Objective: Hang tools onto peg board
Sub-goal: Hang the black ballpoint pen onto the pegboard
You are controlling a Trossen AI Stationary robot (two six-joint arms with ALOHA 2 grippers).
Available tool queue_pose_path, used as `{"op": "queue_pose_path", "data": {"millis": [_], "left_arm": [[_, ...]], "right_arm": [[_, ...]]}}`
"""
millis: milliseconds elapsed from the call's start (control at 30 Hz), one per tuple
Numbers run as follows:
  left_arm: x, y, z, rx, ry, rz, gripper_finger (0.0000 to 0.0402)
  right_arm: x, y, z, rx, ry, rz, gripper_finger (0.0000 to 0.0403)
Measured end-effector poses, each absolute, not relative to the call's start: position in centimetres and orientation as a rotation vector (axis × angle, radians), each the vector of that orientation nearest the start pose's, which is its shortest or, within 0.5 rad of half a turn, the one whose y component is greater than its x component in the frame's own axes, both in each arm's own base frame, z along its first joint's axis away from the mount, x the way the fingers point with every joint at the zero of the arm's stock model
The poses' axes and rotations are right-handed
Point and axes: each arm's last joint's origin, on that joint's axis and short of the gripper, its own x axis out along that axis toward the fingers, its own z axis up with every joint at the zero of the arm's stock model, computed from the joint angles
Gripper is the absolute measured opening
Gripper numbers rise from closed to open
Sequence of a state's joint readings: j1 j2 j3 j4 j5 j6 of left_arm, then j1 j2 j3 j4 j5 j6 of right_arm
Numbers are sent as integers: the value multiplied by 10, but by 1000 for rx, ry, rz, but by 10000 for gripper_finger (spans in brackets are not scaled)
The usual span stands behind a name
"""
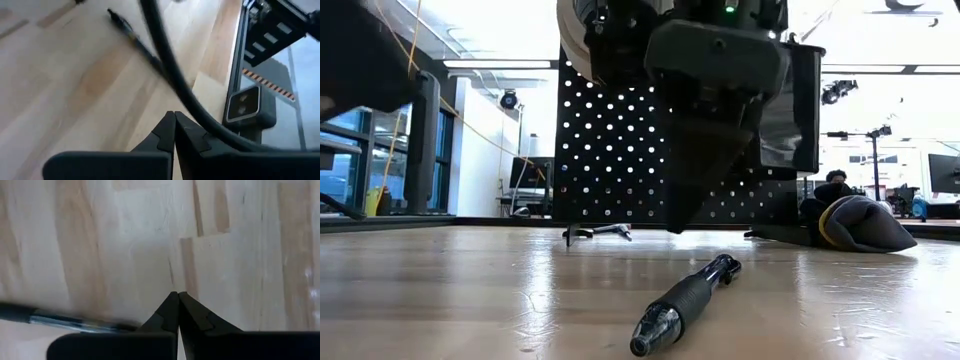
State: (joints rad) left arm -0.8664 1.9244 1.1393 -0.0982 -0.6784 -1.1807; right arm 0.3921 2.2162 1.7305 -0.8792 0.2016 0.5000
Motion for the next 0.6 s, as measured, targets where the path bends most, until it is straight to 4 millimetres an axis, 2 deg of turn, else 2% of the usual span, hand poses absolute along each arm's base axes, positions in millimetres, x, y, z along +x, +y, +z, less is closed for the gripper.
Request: {"op": "queue_pose_path", "data": {"millis": [133,200,433,600], "left_arm": [[259,-282,147,-517,637,217,0],[259,-282,148,-525,636,223,0],[260,-280,147,-509,639,228,0],[272,-271,145,-456,676,204,0]], "right_arm": [[405,159,148,11,1357,-152,0],[399,163,140,55,1389,-142,0],[379,199,134,108,1381,-155,0],[370,216,137,191,1378,-173,0]]}}
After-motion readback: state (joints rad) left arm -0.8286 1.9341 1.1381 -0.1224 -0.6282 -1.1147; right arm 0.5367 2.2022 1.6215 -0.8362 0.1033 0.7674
